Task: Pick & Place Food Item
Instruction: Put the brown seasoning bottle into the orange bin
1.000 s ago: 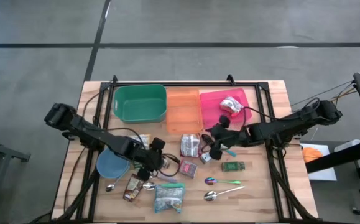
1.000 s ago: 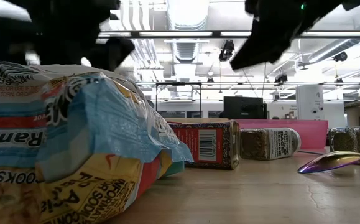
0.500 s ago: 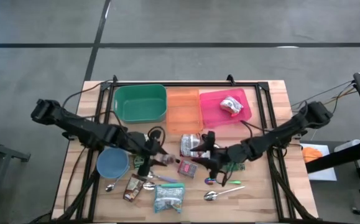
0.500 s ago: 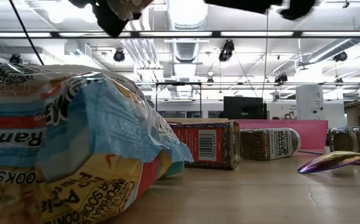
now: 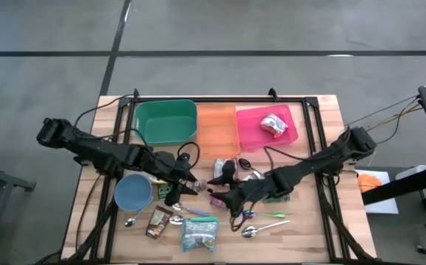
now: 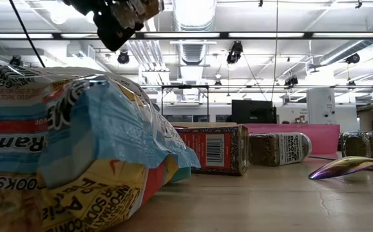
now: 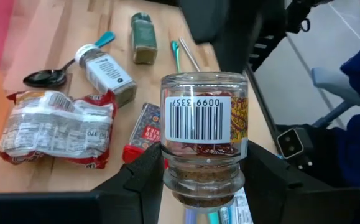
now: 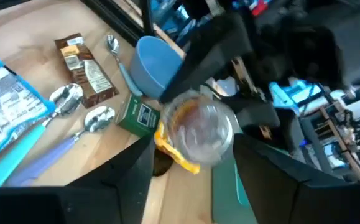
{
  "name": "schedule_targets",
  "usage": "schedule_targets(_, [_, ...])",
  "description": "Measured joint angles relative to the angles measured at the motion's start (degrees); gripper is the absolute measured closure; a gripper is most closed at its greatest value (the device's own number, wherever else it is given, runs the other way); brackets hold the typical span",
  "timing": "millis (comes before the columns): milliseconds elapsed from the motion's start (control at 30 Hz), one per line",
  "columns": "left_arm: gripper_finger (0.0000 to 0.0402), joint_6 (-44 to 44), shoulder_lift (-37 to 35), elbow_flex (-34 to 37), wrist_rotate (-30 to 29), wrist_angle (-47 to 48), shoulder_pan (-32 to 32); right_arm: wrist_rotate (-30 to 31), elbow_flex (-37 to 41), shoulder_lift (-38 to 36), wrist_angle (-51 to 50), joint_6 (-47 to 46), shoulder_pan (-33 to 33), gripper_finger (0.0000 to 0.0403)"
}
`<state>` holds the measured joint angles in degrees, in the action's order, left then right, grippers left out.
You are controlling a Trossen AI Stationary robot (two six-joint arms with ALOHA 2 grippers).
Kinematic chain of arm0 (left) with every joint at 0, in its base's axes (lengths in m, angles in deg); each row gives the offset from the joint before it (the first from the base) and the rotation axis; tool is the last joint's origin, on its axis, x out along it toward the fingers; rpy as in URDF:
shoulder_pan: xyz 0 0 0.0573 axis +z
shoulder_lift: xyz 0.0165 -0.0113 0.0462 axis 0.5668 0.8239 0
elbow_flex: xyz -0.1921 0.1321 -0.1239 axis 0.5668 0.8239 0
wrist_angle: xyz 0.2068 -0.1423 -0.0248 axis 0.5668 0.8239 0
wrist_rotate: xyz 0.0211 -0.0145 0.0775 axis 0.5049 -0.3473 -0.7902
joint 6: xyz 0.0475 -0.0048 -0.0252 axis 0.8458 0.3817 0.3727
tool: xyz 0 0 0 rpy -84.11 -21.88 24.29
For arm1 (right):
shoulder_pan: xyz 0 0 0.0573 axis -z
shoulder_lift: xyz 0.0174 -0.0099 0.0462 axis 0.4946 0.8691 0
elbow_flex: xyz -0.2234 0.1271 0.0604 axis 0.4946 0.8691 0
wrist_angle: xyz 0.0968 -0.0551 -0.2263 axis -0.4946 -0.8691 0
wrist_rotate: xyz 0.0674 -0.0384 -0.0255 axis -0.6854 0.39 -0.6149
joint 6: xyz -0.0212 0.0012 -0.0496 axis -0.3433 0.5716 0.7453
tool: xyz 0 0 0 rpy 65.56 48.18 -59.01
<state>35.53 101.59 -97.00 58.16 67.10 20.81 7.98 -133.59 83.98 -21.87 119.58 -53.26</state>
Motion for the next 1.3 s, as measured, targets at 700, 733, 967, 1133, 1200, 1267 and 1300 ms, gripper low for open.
schedule_targets(700, [0.0236,1.7,0.0,0.1,5.6,0.4,-0.1,-0.4,-12.8,7.8,-10.3,2.1,0.4,0.0035])
schedule_targets(733, [0.0236,1.7,0.0,0.1,6.0,0.3,-0.1,-0.4,-12.8,7.7,-10.3,2.1,0.5,0.0035])
schedule_targets(967, [0.0236,2.0,0.0,0.1,6.6,-1.3,-0.1,-0.4,-12.7,7.8,-9.9,3.5,0.7,0.0046])
schedule_targets(1133, [0.0236,2.0,0.0,0.0,6.9,-1.5,-0.1,-0.8,-12.7,7.9,-9.1,4.7,0.7,0.013])
schedule_targets(1200, [0.0236,2.0,0.0,0.0,6.9,-1.5,-0.1,-0.8,-12.7,7.9,-8.5,4.7,0.8,0.0173])
schedule_targets(1267, [0.0236,2.2,0.0,0.0,6.9,-1.4,-0.1,-1.9,-12.7,7.9,-8.5,4.8,0.8,0.0212])
schedule_targets(1300, [0.0236,2.2,0.0,0.0,6.9,-1.4,-0.1,-2.7,-12.7,7.9,-8.4,4.9,0.8,0.0219])
